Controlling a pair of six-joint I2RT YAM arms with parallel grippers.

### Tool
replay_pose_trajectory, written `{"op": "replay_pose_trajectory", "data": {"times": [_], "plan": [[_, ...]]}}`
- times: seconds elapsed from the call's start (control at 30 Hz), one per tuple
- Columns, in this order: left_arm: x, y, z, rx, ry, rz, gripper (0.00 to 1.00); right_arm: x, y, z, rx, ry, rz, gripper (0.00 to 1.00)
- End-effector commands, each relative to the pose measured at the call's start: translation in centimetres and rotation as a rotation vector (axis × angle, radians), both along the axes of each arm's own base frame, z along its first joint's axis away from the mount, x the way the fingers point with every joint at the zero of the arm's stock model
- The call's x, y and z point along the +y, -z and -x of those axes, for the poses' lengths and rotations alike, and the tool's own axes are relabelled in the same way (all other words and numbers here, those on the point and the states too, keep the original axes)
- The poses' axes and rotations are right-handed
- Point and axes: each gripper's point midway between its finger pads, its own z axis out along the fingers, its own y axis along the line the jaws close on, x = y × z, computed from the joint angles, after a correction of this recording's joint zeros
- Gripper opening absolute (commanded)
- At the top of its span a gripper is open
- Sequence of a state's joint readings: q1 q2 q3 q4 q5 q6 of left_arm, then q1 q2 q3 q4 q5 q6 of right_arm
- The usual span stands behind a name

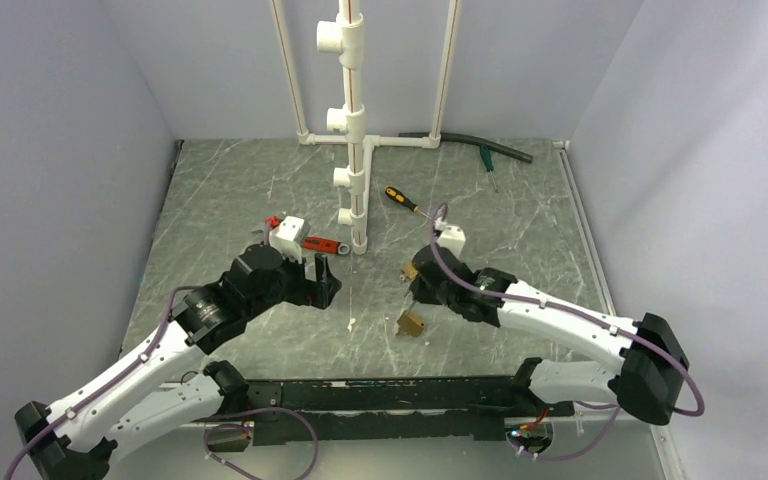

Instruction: Unlock with the key

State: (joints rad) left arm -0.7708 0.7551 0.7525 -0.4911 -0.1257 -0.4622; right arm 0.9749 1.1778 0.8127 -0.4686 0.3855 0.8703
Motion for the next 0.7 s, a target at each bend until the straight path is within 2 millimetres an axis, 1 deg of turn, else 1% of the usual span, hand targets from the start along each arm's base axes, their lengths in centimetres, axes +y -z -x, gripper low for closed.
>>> {"op": "replay_pose_trajectory", "data": {"times": [0.0, 0.1, 0.13, 0.17, 0.2, 0.27, 0.3, 0.37, 0.43, 0.53, 0.63, 0.67], "plan": [[-0.1, -0.9, -0.5, -0.012, -0.021, 0.012, 0.97, -2.5, 1.3, -2.4, 0.057, 0.144, -0.085, 0.0], [-0.1, -0.6, -0.6, -0.01, -0.025, 0.005, 0.97, -4.8, 2.1, -3.8, 0.037, 0.203, -0.056, 0.0], [-0.1, -0.5, -0.7, -0.009, -0.027, 0.001, 0.97, -5.4, 2.3, -4.1, 0.03, 0.219, -0.04, 0.06], [-0.1, -0.3, -0.7, -0.007, -0.027, 0.0, 0.97, -5.9, 2.5, -4.3, 0.029, 0.231, -0.026, 0.19], [-0.1, -0.3, -0.7, -0.008, -0.028, 0.0, 0.97, -6.3, 2.8, -4.6, 0.034, 0.241, -0.012, 0.39], [-0.1, -0.2, -0.8, -0.005, -0.029, -0.001, 0.97, -6.7, 3.4, -4.8, 0.051, 0.24, 0.011, 0.6], [-0.2, -0.1, -0.8, -0.006, -0.028, 0.0, 0.97, -6.8, 3.6, -4.8, 0.057, 0.235, 0.022, 0.66], [-0.1, 0.0, -0.9, -0.006, -0.036, -0.003, 0.97, -7.0, 3.9, -4.9, 0.06, 0.215, 0.039, 0.76], [0.0, 0.2, -0.9, -0.004, -0.043, -0.007, 0.97, -7.3, 3.8, -5.0, 0.048, 0.205, 0.049, 0.83], [0.3, 0.4, -1.0, -0.005, -0.058, -0.011, 0.97, -8.0, 2.9, -5.1, 0.008, 0.216, 0.059, 0.9], [0.8, 0.8, -1.3, -0.008, -0.091, -0.023, 0.98, -8.8, 1.5, -5.3, -0.043, 0.219, 0.073, 0.98], [1.1, 1.0, -1.5, -0.007, -0.111, -0.031, 0.98, -8.8, 0.9, -5.3, -0.061, 0.211, 0.071, 1.0]]}}
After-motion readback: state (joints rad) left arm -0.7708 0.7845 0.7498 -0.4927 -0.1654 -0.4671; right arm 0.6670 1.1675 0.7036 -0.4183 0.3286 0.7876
